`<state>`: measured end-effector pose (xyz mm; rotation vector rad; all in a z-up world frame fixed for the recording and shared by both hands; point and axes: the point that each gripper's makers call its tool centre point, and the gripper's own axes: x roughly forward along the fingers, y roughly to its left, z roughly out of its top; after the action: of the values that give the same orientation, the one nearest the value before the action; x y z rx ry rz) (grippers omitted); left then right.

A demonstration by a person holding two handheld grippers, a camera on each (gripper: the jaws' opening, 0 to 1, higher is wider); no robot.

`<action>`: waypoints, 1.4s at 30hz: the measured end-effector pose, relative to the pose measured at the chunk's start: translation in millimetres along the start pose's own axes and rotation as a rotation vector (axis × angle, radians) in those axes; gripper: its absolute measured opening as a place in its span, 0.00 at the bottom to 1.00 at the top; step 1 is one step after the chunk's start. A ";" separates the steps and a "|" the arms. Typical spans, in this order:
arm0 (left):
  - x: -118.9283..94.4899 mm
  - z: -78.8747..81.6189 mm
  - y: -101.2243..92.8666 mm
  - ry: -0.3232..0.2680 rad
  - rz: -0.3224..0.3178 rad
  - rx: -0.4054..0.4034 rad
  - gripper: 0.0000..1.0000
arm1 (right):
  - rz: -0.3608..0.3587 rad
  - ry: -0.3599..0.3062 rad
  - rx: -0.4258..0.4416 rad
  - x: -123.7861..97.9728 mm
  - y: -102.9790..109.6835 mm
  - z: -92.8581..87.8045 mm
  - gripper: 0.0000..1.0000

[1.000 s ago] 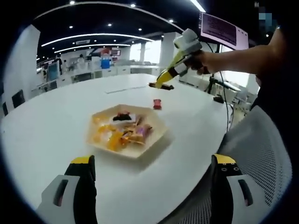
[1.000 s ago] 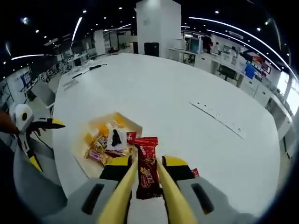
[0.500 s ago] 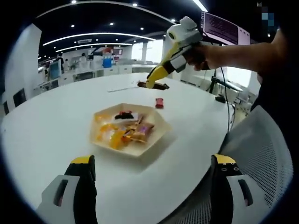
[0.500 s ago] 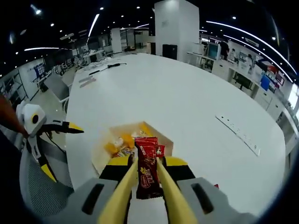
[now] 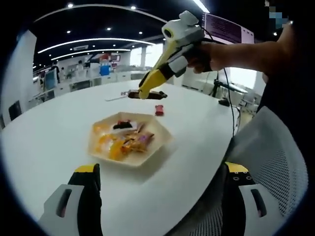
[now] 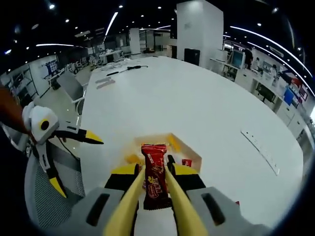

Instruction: Place the target food into the container with the food tongs after gripping and lifting it, then release it inside without dropping or visibly crushing the food.

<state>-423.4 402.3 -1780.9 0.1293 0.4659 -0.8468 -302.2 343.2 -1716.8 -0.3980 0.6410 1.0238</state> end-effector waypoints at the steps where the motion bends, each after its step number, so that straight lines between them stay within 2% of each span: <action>1: -1.6 3.1 0.0 -0.012 0.003 0.009 0.99 | 0.006 -0.001 -0.001 0.2 1.6 0.9 0.24; 14: -1.8 0.4 6.8 -0.013 0.024 -0.013 0.99 | 0.023 -0.009 -0.031 6.2 10.0 7.2 0.25; 16: -2.4 1.8 6.2 -0.014 0.027 -0.009 0.99 | 0.045 -0.013 -0.033 7.6 13.4 7.7 0.26; 18: -2.4 1.0 6.4 -0.011 0.027 -0.012 0.99 | 0.026 -0.027 -0.078 7.9 10.5 10.0 0.26; 23: -1.6 -0.7 6.7 -0.008 0.025 -0.010 0.99 | 0.046 -0.040 -0.064 4.6 10.8 11.7 0.27; 31: -1.1 -3.1 6.4 0.004 0.023 -0.005 0.99 | 0.047 -0.072 -0.092 -3.7 3.8 13.3 0.28; 42: -0.8 -4.5 6.1 0.017 0.027 -0.001 0.99 | 0.012 -0.075 -0.073 -16.2 -15.9 0.1 0.28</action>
<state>-420.8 408.3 -1785.0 0.1417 0.4800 -0.8191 -294.0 325.0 -1705.9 -0.4182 0.5408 1.0703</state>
